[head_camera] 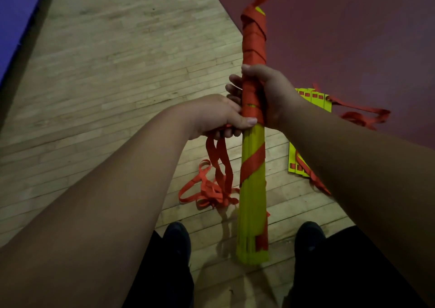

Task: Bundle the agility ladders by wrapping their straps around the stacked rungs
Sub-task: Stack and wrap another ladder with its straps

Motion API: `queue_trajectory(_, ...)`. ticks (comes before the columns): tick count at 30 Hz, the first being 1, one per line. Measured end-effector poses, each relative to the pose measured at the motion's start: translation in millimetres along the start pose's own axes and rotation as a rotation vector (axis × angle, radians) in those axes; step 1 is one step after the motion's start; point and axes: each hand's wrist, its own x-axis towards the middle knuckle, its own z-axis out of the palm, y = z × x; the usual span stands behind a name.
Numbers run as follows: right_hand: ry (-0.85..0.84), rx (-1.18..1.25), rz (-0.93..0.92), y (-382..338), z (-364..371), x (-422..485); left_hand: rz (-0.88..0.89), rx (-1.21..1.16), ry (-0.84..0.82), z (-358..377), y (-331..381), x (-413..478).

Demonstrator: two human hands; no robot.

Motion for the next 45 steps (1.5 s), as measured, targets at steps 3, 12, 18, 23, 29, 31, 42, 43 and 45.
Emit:
queue_trajectory(3, 0.0, 0.115, 0.005, -1.7, 1.6, -1.1, 0.002, -0.071, 0.008, 1.6, -0.9, 2.3)
queue_trajectory(12, -0.075, 0.056, -0.004, -5.6, 1.2, -6.2, 0.009, -0.221, 0.005, 3.7, -8.9, 6.4)
queue_trajectory(18, 0.11, -0.163, -0.05, -2.5, -1.5, 2.4, -0.026, 0.052, 0.115, 3.4, -11.2, 9.5)
queue_trajectory(23, 0.298, -0.323, 0.007, 3.9, -7.2, 10.5, -0.051, 0.329, 0.17, 14.6, -6.4, 11.3)
queue_trajectory(29, 0.354, -0.41, 0.083, 7.5, -9.2, 15.1, -0.041, 0.449, 0.114, 16.8, -6.5, 7.6)
queue_trajectory(31, 0.351, -0.405, 0.096, 8.7, -11.0, 15.8, -0.033, 0.468, 0.086, 14.7, -9.5, 6.8)
queue_trajectory(42, 0.329, -0.346, 0.086, 9.9, -7.9, 15.5, -0.034, 0.365, 0.036, 3.1, -8.7, 4.7)
queue_trajectory(43, 0.325, -0.338, 0.09, 10.3, -7.5, 14.8, -0.039, 0.37, 0.032, 1.9, -8.9, 4.5)
queue_trajectory(45, 0.321, -0.322, 0.096, 11.3, -6.9, 14.5, -0.053, 0.368, 0.029, -0.3, -9.4, 3.7)
